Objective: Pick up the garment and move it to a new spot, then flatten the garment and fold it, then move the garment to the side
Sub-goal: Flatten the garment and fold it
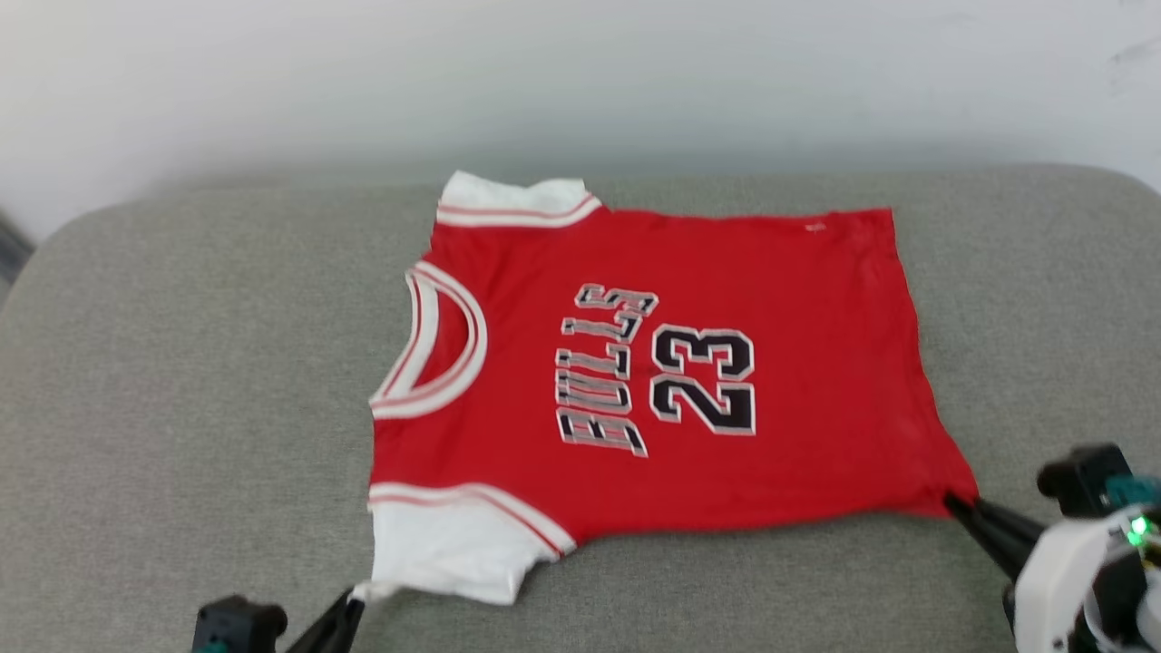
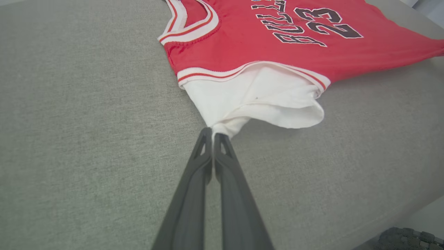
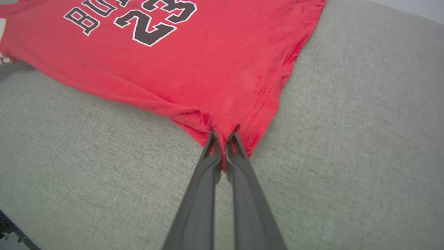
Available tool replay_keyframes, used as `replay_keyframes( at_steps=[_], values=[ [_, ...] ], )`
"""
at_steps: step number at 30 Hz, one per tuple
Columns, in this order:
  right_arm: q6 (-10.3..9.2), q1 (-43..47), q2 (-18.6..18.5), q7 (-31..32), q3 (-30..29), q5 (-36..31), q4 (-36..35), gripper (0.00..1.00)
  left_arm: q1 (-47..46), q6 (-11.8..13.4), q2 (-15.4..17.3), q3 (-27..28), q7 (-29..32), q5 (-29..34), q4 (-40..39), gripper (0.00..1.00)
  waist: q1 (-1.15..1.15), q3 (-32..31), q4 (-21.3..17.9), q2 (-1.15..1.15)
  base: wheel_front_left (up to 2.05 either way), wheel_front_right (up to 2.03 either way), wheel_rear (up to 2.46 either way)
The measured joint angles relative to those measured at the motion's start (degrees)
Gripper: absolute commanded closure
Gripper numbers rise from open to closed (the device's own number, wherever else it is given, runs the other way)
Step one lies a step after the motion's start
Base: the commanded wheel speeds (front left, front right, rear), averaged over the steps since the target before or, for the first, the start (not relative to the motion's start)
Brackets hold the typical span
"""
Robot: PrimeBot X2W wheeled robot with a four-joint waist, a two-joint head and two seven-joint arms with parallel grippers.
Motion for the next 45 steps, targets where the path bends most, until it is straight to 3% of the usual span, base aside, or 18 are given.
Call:
replay_keyframes(
  at_steps=[10, 16, 30, 37, 45],
  values=[
    [0.00, 17.59, -1.94, 1.11, -7.12, -0.53, -5.82, 1.00, 12.33, 4.34, 0.43, -1.02, -0.43, -5.21, -4.81, 1.00, 0.00, -4.67, 0.82, 0.00, 0.00, 0.00, 0.00],
    [-0.01, 21.52, -0.75, 3.86, -12.69, -2.70, -9.10, 1.00, 12.04, 4.53, 0.33, -1.37, -0.36, -4.48, -5.19, 1.00, 0.01, -4.41, 0.43, 0.00, 0.00, 0.00, 0.00],
    [-0.01, 20.43, 2.08, 9.34, -25.08, -7.61, -17.60, 1.00, -8.26, -0.13, -1.23, 1.51, -0.07, 2.59, -0.05, 1.00, 0.02, 0.54, -0.87, 0.00, 0.00, 0.00, 0.00],
    [-0.01, 16.69, 4.71, 11.47, -27.14, -8.53, -18.96, 1.00, -18.27, -4.08, -3.37, 3.22, 0.26, 2.90, 6.98, 1.00, 0.03, 5.89, -2.15, 0.00, 0.00, 0.00, 0.00],
    [-0.01, 11.06, 6.69, 11.87, -27.05, -8.66, -15.90, 1.00, -26.69, -8.40, -6.00, 2.82, 0.18, 4.06, 17.26, 1.00, 0.04, 12.50, -3.58, 0.00, 0.00, 0.00, 0.00]
  ],
)
